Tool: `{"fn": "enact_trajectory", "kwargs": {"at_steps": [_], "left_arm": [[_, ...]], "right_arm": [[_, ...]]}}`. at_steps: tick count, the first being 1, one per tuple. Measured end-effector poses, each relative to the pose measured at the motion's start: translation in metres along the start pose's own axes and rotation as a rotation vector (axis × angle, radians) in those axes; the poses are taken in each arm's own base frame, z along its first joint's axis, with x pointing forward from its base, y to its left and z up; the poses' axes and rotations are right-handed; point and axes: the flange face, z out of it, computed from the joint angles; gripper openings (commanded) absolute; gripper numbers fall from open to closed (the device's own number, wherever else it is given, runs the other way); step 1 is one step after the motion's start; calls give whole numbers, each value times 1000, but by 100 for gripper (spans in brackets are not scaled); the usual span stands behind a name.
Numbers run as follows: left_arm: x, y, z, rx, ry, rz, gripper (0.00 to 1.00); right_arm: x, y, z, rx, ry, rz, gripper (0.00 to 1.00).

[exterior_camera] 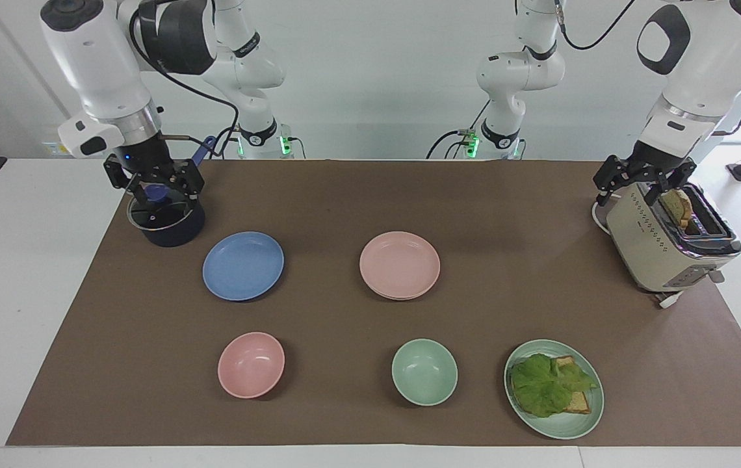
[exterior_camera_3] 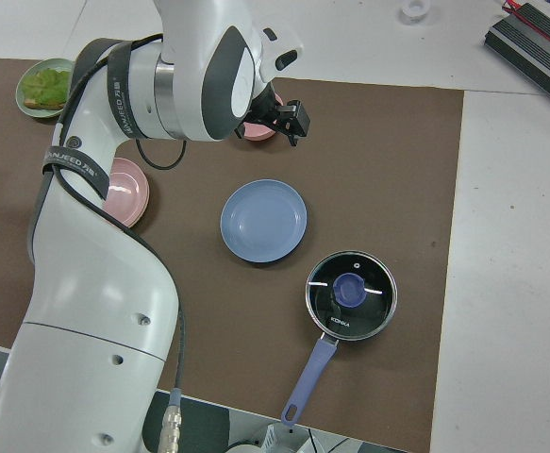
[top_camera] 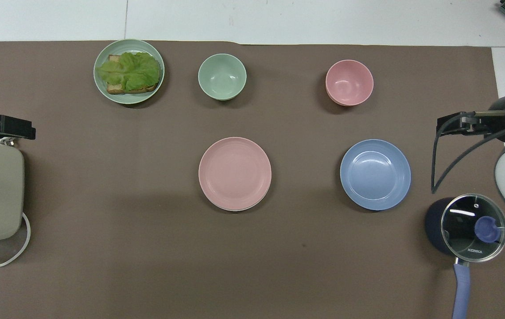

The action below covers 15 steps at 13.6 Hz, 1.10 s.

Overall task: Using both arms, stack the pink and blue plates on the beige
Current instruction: 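Move the right gripper to the rim of the blue plate and grasp it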

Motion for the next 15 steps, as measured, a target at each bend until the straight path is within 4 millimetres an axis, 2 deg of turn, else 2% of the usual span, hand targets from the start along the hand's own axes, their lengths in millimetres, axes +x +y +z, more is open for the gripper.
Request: {"fn": "enact_trajectory", "kwargs": {"at_steps": [6, 10, 12, 15], "left_arm": [[0, -2, 1, 0, -2, -4, 100], [0, 0, 1, 0, -3, -1, 100], [0, -1, 1, 0, -4, -2, 100], [0, -1, 1, 0, -4, -3, 100]], "right_arm": [[5, 15, 114, 7, -1, -20, 100], [-15, 11, 180, 14, 22, -27, 100], [-23, 10, 202, 17, 25, -46, 100], [-26, 15, 219, 18, 18, -66, 100]]}}
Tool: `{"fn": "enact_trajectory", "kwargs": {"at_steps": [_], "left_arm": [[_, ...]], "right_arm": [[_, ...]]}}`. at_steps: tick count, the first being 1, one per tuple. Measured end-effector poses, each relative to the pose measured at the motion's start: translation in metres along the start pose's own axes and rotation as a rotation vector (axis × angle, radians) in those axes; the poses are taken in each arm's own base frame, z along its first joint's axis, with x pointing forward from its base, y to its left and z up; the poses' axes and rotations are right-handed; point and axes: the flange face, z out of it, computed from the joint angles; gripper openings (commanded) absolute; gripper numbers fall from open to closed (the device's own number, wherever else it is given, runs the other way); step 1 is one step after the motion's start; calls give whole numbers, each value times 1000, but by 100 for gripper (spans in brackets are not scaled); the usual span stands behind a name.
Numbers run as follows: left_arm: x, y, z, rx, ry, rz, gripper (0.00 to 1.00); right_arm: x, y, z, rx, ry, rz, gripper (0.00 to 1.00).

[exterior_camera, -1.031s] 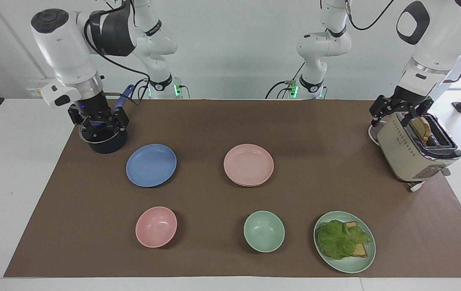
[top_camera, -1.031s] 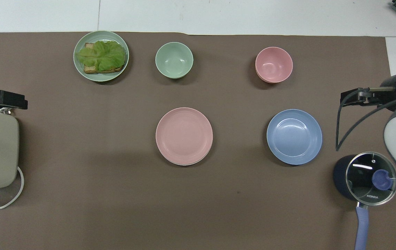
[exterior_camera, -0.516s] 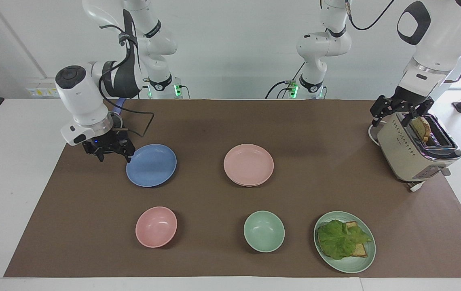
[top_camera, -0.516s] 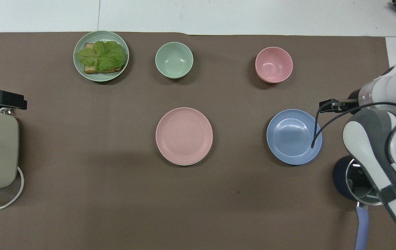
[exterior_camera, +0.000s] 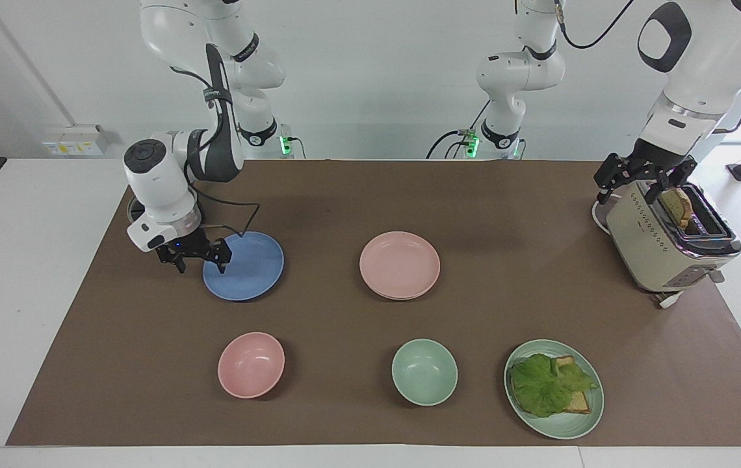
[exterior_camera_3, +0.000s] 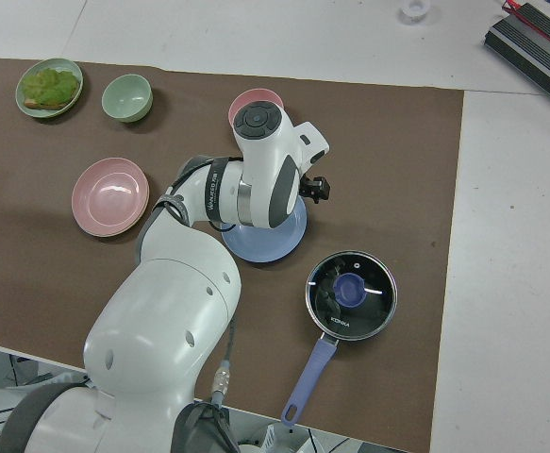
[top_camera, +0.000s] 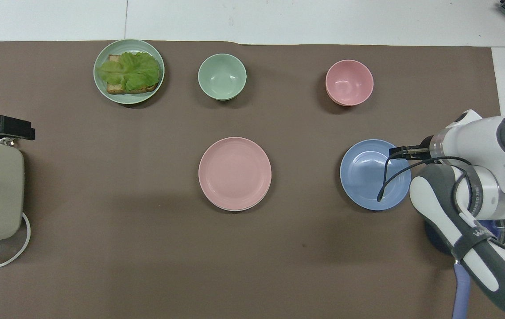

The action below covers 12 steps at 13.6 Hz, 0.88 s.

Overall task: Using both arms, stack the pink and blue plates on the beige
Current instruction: 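Move the right gripper to the rim of the blue plate and grasp it, then carry the blue plate with the right gripper onto the pink plate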

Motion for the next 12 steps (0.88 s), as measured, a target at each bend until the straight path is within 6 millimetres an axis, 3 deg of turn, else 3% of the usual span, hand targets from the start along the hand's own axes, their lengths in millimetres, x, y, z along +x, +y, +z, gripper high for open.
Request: {"fn": "enact_trajectory", "kwargs": {"at_steps": [5, 7, 10, 12], "left_arm": [[0, 0, 0, 0, 0, 0, 100], [0, 0, 0, 0, 0, 0, 100], [0, 0, 0, 0, 0, 0, 100], [0, 0, 0, 0, 0, 0, 100]], "right_arm": [[-26, 16, 41, 20, 12, -65, 100], [-29, 16, 45, 31, 6, -59, 97], [-30, 16, 46, 43, 1, -59, 78], [-31, 16, 46, 45, -3, -66, 54]]}}
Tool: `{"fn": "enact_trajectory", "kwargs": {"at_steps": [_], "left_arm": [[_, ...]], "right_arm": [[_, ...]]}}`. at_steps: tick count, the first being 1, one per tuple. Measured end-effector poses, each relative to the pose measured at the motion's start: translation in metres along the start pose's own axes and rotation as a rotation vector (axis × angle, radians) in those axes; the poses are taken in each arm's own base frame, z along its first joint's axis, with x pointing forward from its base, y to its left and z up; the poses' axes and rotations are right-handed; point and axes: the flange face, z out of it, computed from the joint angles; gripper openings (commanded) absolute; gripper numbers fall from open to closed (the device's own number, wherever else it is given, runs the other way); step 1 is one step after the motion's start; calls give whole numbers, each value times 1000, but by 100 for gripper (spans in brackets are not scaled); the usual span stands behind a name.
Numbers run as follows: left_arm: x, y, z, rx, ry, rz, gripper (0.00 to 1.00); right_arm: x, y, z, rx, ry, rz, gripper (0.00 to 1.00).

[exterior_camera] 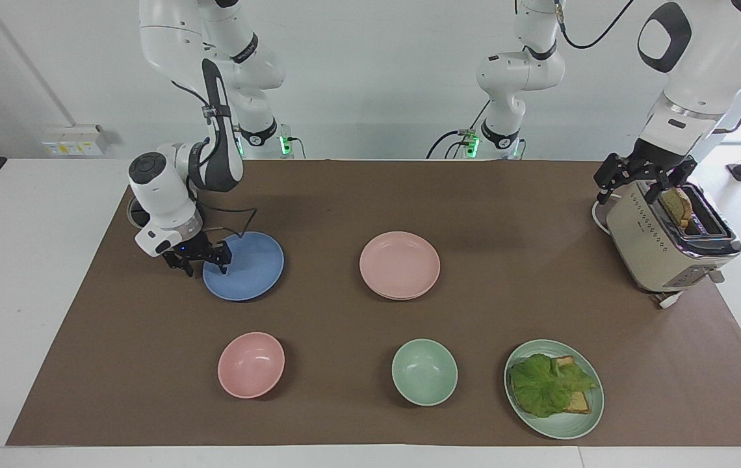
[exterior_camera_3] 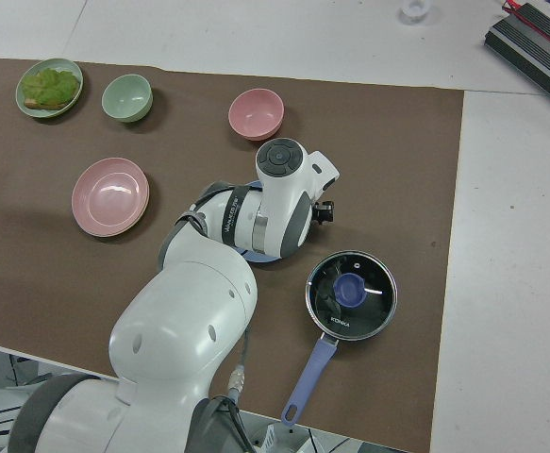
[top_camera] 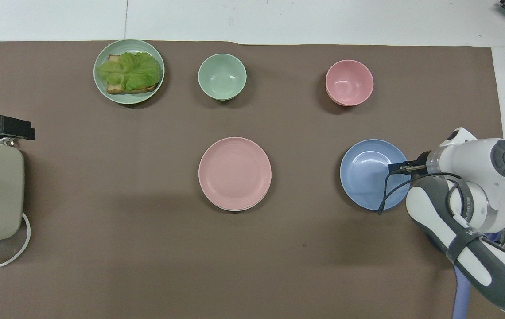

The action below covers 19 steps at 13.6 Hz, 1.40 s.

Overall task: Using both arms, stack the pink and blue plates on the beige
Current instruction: 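Carry the blue plate with the right gripper onto the pink plate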

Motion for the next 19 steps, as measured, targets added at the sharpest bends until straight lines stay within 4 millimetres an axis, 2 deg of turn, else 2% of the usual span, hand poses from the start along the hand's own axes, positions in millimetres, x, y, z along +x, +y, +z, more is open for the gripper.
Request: {"fn": "enact_trajectory", "kwargs": {"at_steps": [3, 4, 12, 14, 16, 19], "left_arm": [[0, 0, 0, 0, 0, 0, 100], [0, 0, 0, 0, 0, 0, 100], [0, 0, 0, 0, 0, 0, 100], [0, 0, 0, 0, 0, 0, 100], [0, 0, 0, 0, 0, 0, 100], [0, 0, 0, 0, 0, 0, 100]], "right_arm": [[-1, 0, 1, 30, -5, 24, 6], [-1, 0, 1, 35, -6, 28, 0], [4, 1, -14, 75, -3, 71, 0], [11, -2, -28, 102, -19, 82, 0], [17, -12, -47, 125, -7, 80, 0], [21, -41, -59, 144, 10, 65, 0]]}}
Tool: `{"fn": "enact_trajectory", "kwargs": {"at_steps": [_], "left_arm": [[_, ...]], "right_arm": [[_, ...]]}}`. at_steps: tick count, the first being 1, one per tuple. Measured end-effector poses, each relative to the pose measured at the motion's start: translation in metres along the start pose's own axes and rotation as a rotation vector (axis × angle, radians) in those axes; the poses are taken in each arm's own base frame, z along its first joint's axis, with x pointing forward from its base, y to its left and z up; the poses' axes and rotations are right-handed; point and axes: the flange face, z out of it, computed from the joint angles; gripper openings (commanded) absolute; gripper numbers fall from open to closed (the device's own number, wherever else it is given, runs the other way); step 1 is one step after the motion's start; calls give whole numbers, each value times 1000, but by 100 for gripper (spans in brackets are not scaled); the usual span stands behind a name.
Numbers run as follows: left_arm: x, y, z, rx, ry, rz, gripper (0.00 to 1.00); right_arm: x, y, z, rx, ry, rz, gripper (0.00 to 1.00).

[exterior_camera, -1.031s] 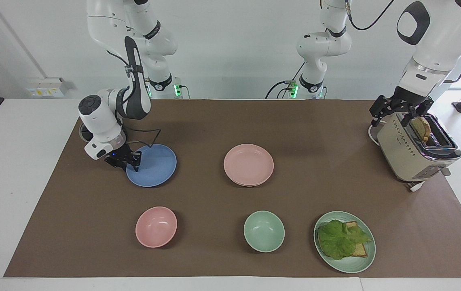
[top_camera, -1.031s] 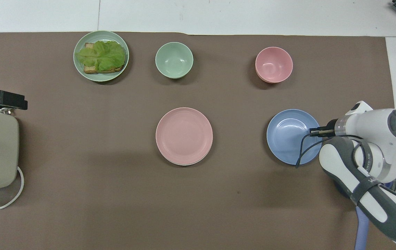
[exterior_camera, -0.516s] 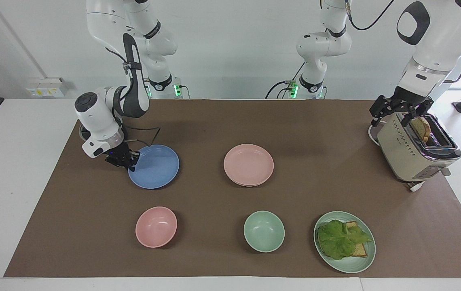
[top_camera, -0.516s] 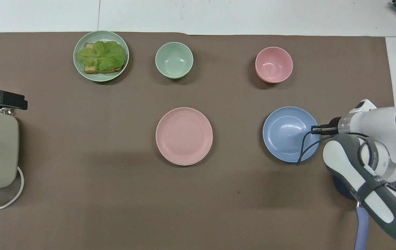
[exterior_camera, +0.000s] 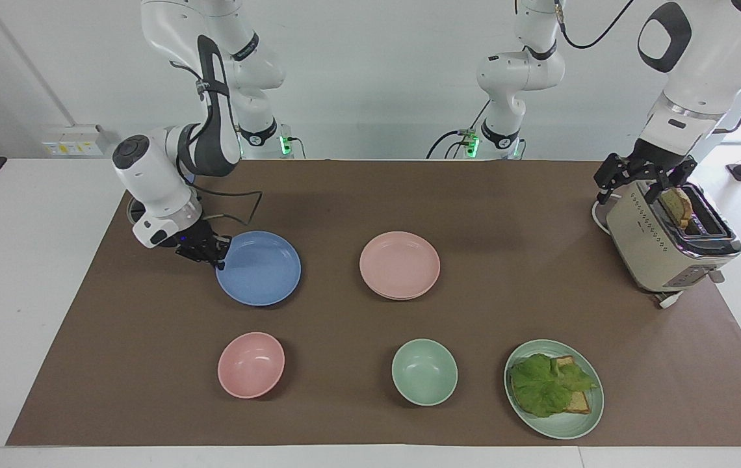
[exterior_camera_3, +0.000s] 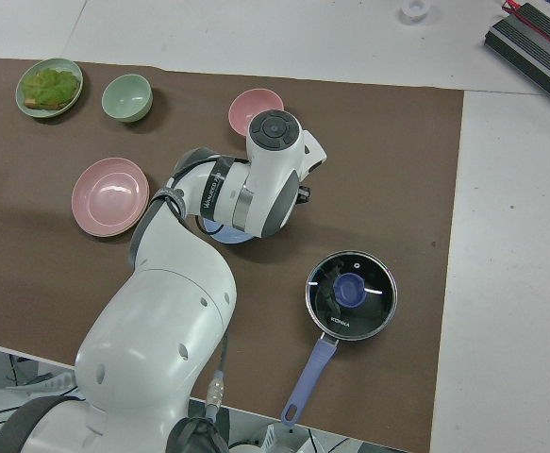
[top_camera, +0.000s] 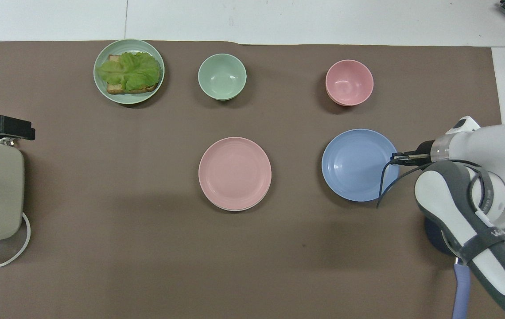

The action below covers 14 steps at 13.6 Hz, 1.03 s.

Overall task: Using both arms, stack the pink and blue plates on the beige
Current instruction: 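Carry the blue plate with the right gripper onto the pink plate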

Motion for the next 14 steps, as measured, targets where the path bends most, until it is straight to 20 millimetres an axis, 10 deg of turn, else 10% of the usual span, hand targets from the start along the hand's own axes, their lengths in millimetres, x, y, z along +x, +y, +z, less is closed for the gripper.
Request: {"fn": "enact_trajectory", "kwargs": {"at_steps": [10, 14], "left_arm": [[0, 0, 0, 0, 0, 0, 100], [0, 0, 0, 0, 0, 0, 100]], "right_arm": [[-7, -186, -8, 50, 21, 82, 0], [-19, -227, -1, 60, 7, 73, 0]]}}
